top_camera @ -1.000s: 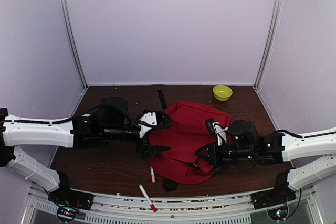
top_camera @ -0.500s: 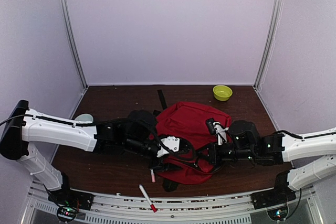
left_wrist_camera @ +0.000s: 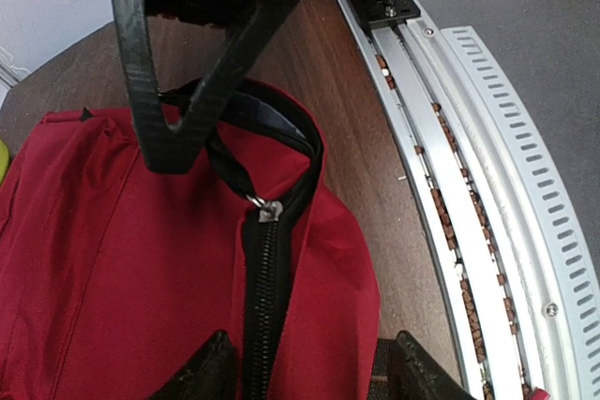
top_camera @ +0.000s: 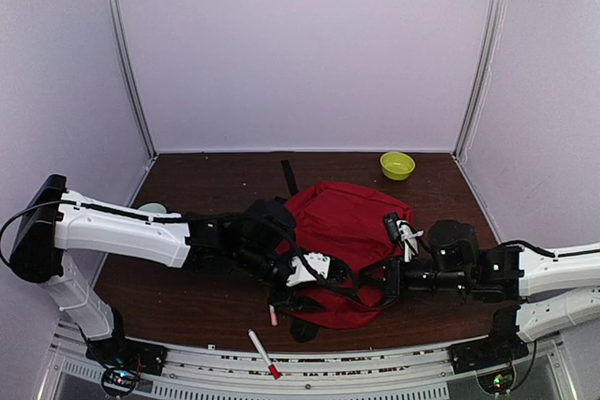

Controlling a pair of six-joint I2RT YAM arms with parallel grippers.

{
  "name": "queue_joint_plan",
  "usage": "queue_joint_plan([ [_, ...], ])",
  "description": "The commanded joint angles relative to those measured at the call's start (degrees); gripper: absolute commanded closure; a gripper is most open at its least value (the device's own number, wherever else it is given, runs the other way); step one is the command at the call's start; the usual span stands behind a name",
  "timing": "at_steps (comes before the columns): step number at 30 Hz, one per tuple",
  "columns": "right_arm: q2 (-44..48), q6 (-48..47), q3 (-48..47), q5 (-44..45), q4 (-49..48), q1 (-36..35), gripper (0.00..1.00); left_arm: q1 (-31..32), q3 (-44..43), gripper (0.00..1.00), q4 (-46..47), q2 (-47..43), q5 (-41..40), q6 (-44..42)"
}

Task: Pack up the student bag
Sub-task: Zip the student bag into the largest pocket of the bag.

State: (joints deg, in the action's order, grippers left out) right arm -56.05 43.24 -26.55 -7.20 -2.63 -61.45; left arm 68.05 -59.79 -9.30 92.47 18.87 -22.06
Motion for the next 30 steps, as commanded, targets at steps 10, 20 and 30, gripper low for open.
queue_joint_plan([
  [10,3.16,2.39,2.01,2.41,1.24,0.36,1.0,0.15,-5.12,1.0,-4.79,5.05,-1.51,-2.64],
  [20,7.35,2.72,3.03,4.4,7.21,0.3,1.0,-0.26,-2.55,1.0,-1.97,1.76,-5.54,-1.23],
  [30,13.27,6.11,8.88,8.42,12.83,2.43,1.0,-2.51,2.71,1.0,2.07,-4.81,-5.81,0.99],
])
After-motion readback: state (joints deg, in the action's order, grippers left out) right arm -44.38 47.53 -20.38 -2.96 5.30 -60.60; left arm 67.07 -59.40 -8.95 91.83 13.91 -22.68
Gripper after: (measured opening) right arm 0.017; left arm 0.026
